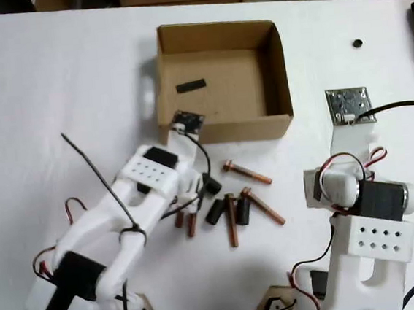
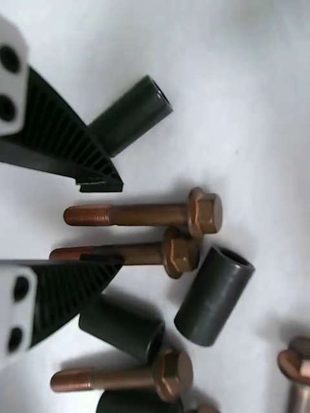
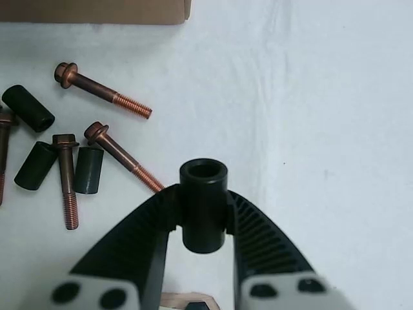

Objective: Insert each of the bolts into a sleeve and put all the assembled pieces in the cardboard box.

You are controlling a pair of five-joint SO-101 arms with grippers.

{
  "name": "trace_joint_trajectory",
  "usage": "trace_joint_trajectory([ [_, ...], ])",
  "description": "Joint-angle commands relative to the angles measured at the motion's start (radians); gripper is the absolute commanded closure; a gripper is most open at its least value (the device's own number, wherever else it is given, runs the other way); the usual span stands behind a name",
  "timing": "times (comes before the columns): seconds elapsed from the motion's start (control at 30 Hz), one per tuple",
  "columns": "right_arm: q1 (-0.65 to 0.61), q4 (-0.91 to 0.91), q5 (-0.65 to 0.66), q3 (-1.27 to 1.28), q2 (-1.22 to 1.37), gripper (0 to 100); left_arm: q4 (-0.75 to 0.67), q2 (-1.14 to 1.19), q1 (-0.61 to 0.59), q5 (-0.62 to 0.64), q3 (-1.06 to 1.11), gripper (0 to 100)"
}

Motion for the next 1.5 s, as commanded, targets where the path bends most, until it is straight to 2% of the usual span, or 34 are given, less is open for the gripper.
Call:
trace_joint_trajectory([
  [0.0,0.005,-0.010,-0.005,-0.003,-0.022,97.8,0.002,-0.051,-0.018,-0.005,-0.027,82],
  [0.37,0.005,-0.015,-0.005,-0.003,-0.021,97.8,0.044,-0.041,-0.006,-0.003,-0.027,82],
  [0.67,0.005,-0.010,-0.005,-0.003,-0.022,97.8,-0.186,-0.041,-0.003,-0.006,0.101,82],
  [0.93,0.005,-0.015,-0.005,-0.003,-0.022,97.8,-0.242,-0.038,-0.006,-0.005,0.122,82],
  [1.07,0.005,-0.015,-0.005,-0.003,-0.022,97.8,-0.284,0.057,0.000,-0.005,0.111,90],
  [1.17,0.005,-0.013,-0.005,-0.003,-0.022,97.8,-0.229,0.146,-0.008,0.000,0.036,98],
  [1.47,0.005,-0.015,-0.005,-0.003,-0.022,97.8,-0.048,0.311,-0.008,0.000,-0.168,98],
])
